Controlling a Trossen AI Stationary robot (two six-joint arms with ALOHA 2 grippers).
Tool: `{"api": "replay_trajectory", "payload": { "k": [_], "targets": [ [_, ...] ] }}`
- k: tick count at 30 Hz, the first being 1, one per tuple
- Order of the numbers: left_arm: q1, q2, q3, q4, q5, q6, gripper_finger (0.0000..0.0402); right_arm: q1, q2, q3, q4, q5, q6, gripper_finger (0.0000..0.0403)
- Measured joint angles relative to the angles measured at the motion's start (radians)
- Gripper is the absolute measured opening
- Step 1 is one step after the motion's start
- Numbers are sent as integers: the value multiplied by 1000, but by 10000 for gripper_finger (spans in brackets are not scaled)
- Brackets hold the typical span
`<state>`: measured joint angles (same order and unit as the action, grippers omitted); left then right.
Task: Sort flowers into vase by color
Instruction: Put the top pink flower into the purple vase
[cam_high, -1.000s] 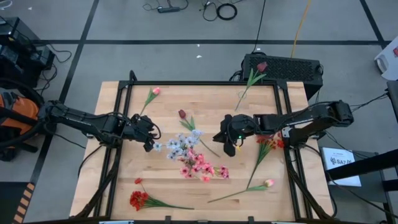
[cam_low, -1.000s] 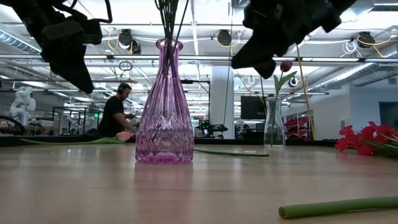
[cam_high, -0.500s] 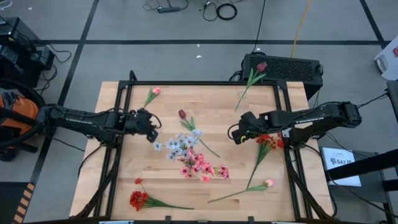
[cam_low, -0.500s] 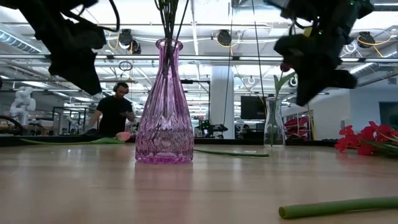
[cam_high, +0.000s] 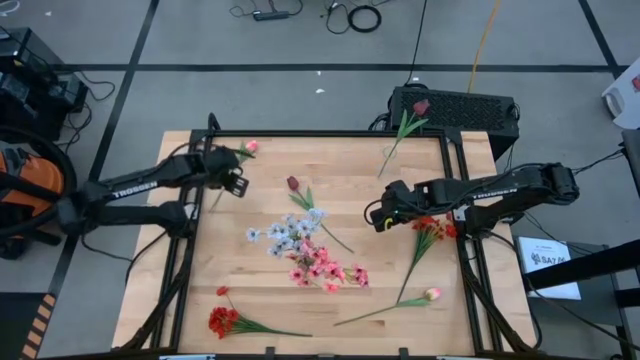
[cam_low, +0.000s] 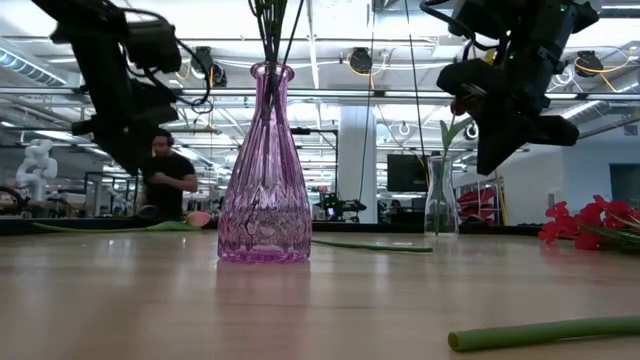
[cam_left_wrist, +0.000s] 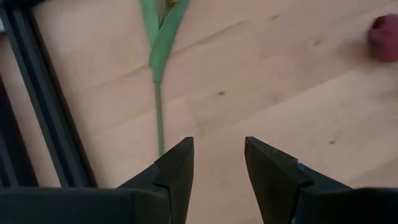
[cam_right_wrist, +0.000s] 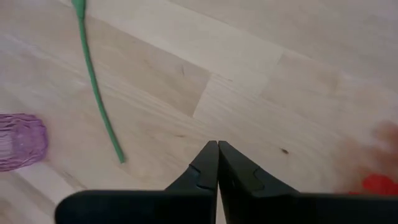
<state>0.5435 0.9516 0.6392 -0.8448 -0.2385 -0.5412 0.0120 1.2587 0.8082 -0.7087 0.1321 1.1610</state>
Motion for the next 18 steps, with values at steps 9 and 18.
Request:
{"api": "replay_trajectory", "payload": {
  "k": [9, 18],
  "targets": [
    [164, 110, 0, 10, 127, 82, 150, 0, 0, 0, 1, 28, 3, 0],
    [185, 162, 0, 176, 97, 192, 150, 0, 0, 0, 3, 27, 5, 0]
  ]
}}
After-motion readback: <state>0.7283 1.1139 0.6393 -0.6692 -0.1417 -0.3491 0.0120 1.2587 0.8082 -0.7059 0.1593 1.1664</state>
